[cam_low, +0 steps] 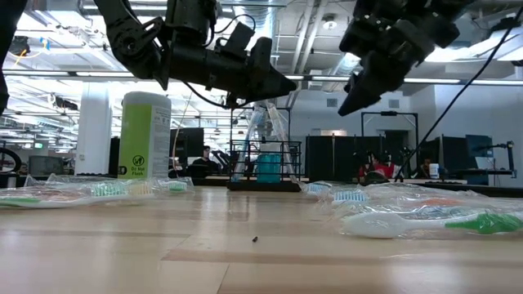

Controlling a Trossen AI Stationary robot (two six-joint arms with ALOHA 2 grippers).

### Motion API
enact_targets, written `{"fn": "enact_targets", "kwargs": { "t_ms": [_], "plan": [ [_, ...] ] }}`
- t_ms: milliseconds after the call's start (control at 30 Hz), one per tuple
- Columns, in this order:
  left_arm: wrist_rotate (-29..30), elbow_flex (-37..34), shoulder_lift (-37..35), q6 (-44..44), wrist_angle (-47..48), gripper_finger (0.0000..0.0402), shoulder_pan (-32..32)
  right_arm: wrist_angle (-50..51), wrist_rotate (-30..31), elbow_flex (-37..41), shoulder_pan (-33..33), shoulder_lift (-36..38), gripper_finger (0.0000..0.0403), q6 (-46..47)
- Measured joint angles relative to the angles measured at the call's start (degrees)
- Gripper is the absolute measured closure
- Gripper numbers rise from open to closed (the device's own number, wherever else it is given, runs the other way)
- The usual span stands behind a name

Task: Pick & Place toothbrushing station
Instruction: Put the blue toothbrush into the black wire organizer

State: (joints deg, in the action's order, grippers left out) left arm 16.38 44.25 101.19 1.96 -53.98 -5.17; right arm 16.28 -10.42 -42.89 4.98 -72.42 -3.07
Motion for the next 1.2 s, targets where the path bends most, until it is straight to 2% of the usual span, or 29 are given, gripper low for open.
{"fn": "enact_targets", "kwargs": {
  "t_ms": [233, 467, 667, 800, 900, 1200],
  "plan": [
    [0.02, 0.0, 0.0, 0.18, -0.02, 0.0286, 0.37, -3.44, 2.17, 3.96, -4.27, 0.0, 0.0282, 2.55],
    [-0.02, 0.02, 0.0, 0.24, -0.04, 0.0286, 0.37, -10.63, 10.89, 6.26, -8.09, -4.2, 0.0282, 2.67],
    [0.0, 0.02, 0.0, 0.35, -0.09, 0.0286, 0.37, -16.18, 10.93, 5.32, -8.35, -12.3, 0.0282, 0.98],
    [-0.02, 0.02, 0.0, 1.3, -0.06, 0.0286, 0.42, -16.22, 11.05, 4.29, -7.55, -16.56, 0.0279, -0.36],
    [-0.02, 0.02, 0.0, 1.53, -0.04, 0.0286, 0.42, -16.47, 13.41, 3.35, -6.88, -17.97, 0.0272, -0.38],
    [-0.04, 0.02, 0.0, 1.53, -0.02, 0.0286, 0.68, -15.52, 13.43, 3.19, -6.04, -21.35, 0.0242, -0.4]
  ]
}}
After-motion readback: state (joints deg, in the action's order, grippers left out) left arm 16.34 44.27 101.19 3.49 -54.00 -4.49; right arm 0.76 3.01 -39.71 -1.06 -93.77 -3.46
